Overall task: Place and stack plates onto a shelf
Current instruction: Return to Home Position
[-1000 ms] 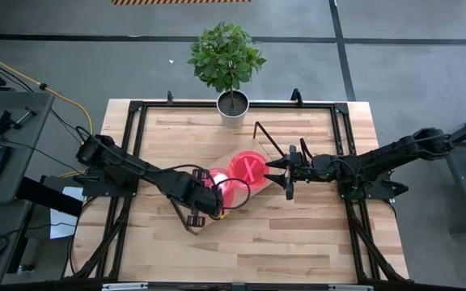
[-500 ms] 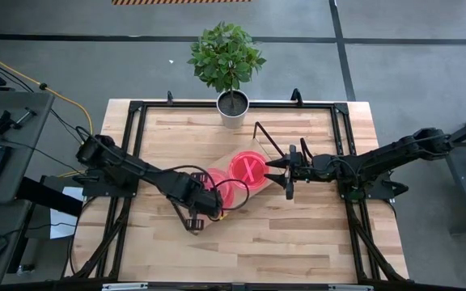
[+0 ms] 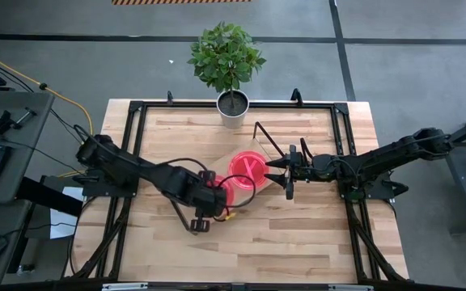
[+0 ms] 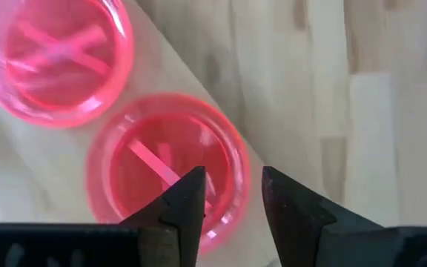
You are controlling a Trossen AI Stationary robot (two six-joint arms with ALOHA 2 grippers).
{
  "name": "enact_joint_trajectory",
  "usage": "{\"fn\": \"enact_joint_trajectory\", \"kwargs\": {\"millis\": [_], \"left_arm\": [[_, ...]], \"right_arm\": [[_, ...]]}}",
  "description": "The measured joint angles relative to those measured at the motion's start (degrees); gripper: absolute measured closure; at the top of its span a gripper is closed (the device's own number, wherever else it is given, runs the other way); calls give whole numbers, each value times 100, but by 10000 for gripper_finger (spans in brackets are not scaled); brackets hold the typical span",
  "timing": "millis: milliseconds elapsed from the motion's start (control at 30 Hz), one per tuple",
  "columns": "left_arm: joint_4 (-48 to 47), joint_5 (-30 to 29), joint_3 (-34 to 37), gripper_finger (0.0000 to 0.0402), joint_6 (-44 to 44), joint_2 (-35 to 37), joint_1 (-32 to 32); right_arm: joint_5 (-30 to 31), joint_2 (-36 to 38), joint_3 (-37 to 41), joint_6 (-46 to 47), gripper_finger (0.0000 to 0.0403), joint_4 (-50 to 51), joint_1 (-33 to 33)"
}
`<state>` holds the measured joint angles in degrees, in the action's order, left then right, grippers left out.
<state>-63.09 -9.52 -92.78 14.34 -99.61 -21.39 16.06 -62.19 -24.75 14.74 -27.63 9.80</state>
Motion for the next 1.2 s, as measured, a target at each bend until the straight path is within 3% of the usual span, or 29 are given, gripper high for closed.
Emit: {"fn": "enact_joint_trajectory", "kwargs": {"millis": [133, 233, 433, 533, 733, 967, 1200], "left_arm": [[129, -489, -76, 275, -176, 4, -7], [626, -543, 185, 275, -230, 4, -4], [2643, -603, 1394, 275, -786, 201, -206], [3188, -778, 1939, 275, -903, 575, -281], [4544, -1807, 2841, 275, -1378, 2152, -419], [6556, -1847, 4737, 275, -1854, 4214, -216], [7270, -1636, 6389, 275, -1897, 5775, 289]], "right_arm": [[1, 0, 0, 31, 208, -1, -2], [1, 0, 0, 34, 208, 7, -1], [-11, 2, -2, 43, 208, 82, 0], [-2, 0, -2, 43, 208, 122, 8], [19, 0, -2, 29, 208, 98, 20], [19, 0, -2, 44, 208, 88, 20], [16, 0, -2, 26, 208, 84, 20]]}}
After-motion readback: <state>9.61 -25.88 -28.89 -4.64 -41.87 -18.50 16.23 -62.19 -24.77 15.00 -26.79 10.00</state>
